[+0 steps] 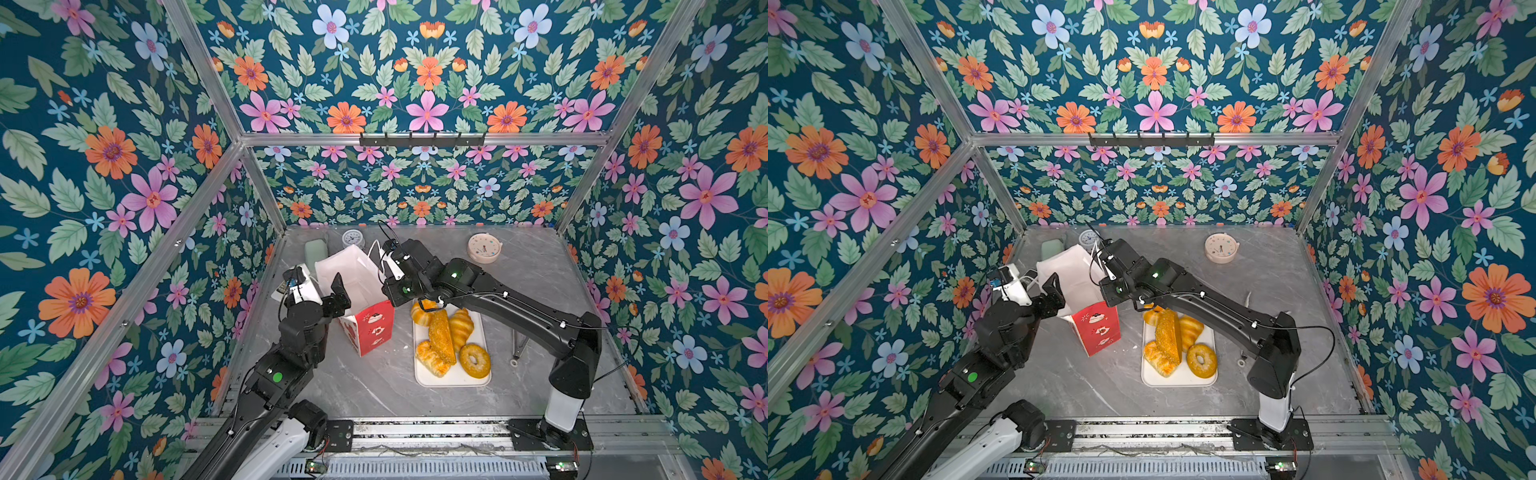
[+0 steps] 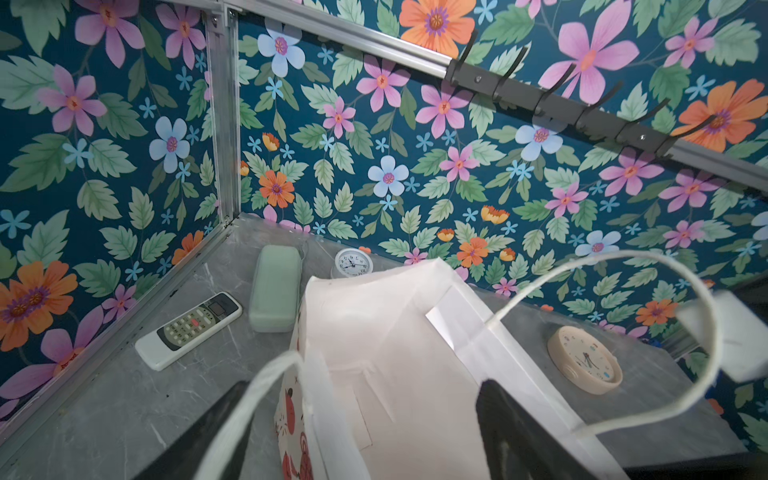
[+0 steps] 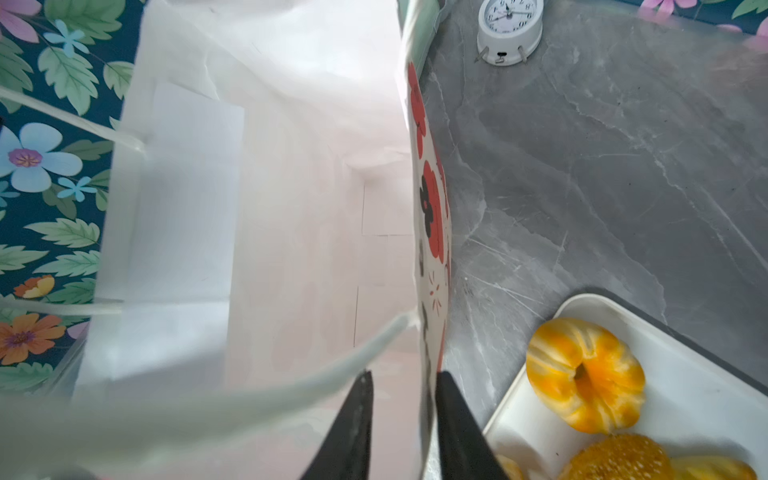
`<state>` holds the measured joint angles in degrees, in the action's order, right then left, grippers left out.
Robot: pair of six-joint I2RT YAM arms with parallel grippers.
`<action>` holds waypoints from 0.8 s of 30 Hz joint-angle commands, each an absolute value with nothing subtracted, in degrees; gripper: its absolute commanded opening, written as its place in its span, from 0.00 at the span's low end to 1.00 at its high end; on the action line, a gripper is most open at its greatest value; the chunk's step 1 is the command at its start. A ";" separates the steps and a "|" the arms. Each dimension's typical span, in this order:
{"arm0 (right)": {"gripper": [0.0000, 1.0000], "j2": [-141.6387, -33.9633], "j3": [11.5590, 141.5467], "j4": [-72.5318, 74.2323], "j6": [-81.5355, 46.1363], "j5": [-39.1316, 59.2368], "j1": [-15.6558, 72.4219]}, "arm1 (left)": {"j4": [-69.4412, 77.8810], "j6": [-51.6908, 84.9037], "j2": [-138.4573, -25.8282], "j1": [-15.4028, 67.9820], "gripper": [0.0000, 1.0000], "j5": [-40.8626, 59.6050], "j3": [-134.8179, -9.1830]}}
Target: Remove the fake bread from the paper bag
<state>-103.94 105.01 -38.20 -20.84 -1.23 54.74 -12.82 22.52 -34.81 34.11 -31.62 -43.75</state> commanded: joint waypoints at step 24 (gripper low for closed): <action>0.45 -61.29 60.25 -8.44 -8.11 -22.94 54.76 | -28.57 11.40 -13.12 33.93 0.93 -48.43 -37.36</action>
